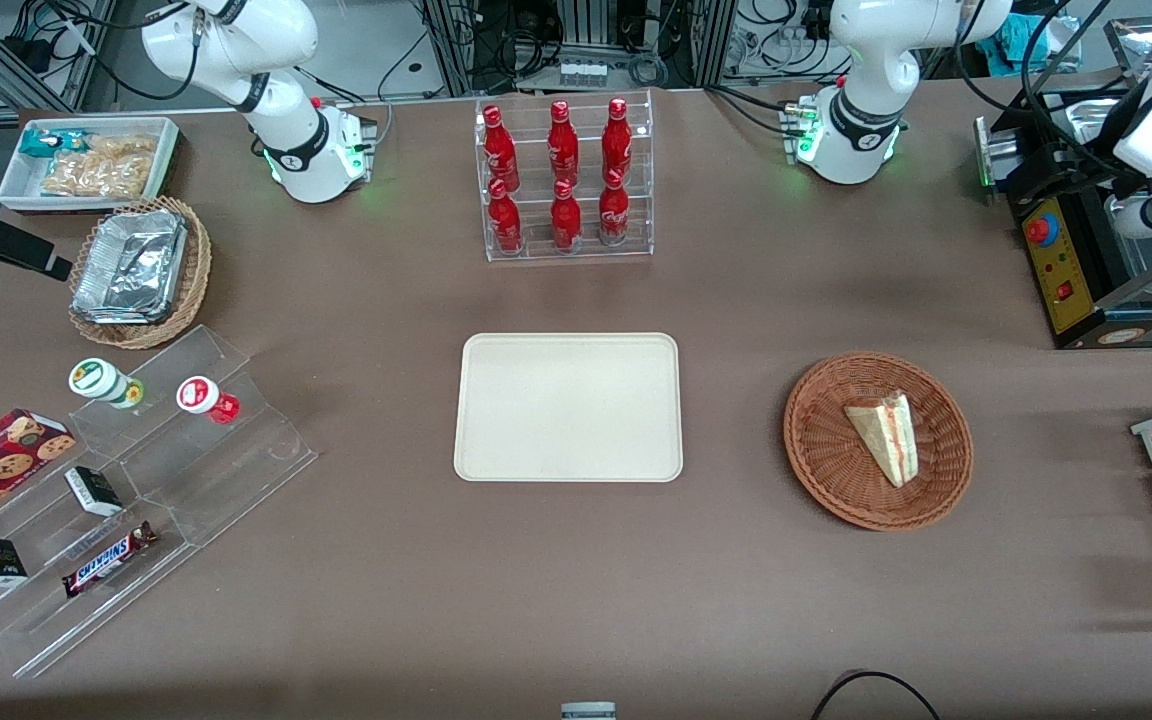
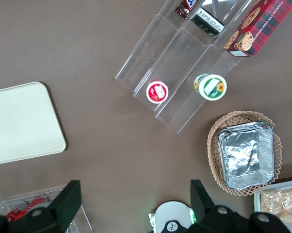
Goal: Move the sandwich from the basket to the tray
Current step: 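Lower the open left gripper over the wrapped sandwich in the wicker basket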
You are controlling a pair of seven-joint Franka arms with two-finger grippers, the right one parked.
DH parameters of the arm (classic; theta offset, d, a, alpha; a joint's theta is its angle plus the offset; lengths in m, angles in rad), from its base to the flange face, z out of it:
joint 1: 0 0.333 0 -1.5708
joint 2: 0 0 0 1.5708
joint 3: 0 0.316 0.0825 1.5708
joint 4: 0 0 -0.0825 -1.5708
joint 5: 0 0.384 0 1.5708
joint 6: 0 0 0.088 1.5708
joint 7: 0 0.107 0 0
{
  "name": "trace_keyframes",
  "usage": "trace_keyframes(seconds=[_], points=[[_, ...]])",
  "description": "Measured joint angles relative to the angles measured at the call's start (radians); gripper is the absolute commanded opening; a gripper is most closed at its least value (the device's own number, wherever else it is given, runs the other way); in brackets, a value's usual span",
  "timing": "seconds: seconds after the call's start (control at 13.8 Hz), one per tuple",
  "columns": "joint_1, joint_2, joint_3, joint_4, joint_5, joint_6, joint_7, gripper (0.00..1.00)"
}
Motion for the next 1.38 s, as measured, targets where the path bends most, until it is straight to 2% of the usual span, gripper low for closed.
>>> trace_keyframes(seconds=[0.44, 0.8, 0.94, 1.23, 1.38], points=[[0.001, 0.009, 0.001, -0.001, -0.012, -0.003, 0.0, 1.0], [0.036, 0.101, 0.01, -0.065, -0.012, 0.053, -0.022, 1.0], [0.055, 0.154, 0.013, -0.133, -0.012, 0.173, -0.063, 1.0], [0.084, 0.221, 0.015, -0.388, -0.013, 0.565, -0.22, 1.0], [0.084, 0.276, 0.014, -0.43, -0.014, 0.644, -0.309, 1.0]])
